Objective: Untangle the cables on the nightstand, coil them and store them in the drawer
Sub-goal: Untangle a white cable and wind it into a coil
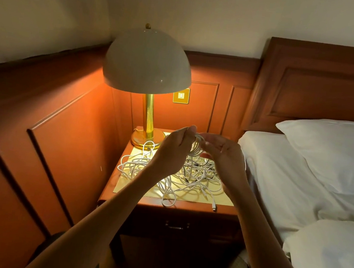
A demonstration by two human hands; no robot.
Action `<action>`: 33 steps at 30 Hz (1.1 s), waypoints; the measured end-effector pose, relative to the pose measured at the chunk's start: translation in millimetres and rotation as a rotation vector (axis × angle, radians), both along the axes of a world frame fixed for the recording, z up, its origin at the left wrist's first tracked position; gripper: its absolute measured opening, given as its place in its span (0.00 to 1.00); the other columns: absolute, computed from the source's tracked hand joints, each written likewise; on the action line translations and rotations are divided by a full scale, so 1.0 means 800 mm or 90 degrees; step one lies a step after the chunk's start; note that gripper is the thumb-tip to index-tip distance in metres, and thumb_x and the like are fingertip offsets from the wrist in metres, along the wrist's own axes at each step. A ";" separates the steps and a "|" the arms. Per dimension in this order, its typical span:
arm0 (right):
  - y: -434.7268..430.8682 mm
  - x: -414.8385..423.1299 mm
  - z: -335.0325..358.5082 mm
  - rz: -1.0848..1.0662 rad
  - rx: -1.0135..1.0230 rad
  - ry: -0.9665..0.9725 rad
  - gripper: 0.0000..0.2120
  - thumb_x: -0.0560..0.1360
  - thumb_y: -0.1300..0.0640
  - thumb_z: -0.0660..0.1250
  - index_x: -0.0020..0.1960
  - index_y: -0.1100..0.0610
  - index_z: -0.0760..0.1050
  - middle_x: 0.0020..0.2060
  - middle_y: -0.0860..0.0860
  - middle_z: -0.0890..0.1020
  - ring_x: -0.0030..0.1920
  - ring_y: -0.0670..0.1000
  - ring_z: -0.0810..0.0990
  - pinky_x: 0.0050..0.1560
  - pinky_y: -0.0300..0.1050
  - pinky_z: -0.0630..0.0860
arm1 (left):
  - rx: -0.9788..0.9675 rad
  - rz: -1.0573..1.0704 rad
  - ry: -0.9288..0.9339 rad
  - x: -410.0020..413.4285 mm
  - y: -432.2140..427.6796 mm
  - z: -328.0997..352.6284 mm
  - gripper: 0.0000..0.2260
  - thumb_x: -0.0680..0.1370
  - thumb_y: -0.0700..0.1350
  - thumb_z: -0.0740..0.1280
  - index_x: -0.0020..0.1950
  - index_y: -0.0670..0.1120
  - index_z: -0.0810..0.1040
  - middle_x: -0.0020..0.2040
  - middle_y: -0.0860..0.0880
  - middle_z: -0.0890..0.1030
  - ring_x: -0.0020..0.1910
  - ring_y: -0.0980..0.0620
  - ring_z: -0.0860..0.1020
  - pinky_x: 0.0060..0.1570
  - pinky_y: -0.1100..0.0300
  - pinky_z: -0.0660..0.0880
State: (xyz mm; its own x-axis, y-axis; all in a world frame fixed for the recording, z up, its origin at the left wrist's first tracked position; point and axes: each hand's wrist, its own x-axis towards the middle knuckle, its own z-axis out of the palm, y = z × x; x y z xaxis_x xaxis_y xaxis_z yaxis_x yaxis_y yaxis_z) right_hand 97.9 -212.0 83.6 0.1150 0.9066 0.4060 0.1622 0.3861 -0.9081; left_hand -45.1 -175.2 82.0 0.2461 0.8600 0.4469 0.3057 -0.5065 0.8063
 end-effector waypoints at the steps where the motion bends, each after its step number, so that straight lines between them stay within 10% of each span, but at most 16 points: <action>1: -0.002 0.000 0.001 0.000 -0.004 -0.033 0.06 0.77 0.55 0.71 0.49 0.45 0.84 0.44 0.43 0.87 0.47 0.45 0.85 0.50 0.46 0.81 | 0.008 -0.008 0.012 -0.001 -0.001 0.001 0.18 0.86 0.51 0.54 0.37 0.53 0.70 0.26 0.59 0.71 0.27 0.59 0.66 0.31 0.57 0.63; 13: -0.002 -0.003 0.009 -0.012 -0.296 0.252 0.06 0.73 0.67 0.73 0.49 0.62 0.80 0.41 0.60 0.86 0.41 0.57 0.87 0.35 0.44 0.83 | 0.093 0.018 0.161 0.001 -0.001 -0.004 0.17 0.86 0.50 0.54 0.38 0.52 0.69 0.29 0.56 0.70 0.27 0.63 0.72 0.27 0.69 0.64; 25: 0.016 0.007 -0.012 0.128 -0.374 0.365 0.20 0.73 0.70 0.69 0.61 0.59 0.68 0.40 0.56 0.82 0.40 0.51 0.82 0.43 0.46 0.82 | 0.040 0.007 0.126 0.004 0.006 -0.014 0.17 0.86 0.53 0.53 0.44 0.46 0.73 0.34 0.50 0.76 0.30 0.58 0.73 0.29 0.67 0.66; 33: 0.009 0.004 -0.015 0.034 -0.180 0.188 0.20 0.70 0.71 0.73 0.53 0.58 0.66 0.38 0.56 0.84 0.37 0.52 0.80 0.38 0.47 0.77 | -0.087 -0.031 0.068 0.007 0.009 -0.009 0.21 0.86 0.53 0.53 0.41 0.42 0.74 0.27 0.56 0.70 0.22 0.59 0.65 0.24 0.65 0.61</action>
State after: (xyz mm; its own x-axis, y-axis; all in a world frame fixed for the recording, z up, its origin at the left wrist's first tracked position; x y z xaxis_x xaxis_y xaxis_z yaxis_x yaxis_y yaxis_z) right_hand 100.9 -204.7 71.8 0.1391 0.9856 0.0961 -0.1343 0.1149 -0.9843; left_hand -39.3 -168.3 74.8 0.3292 0.8966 0.2962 0.3704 -0.4111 0.8329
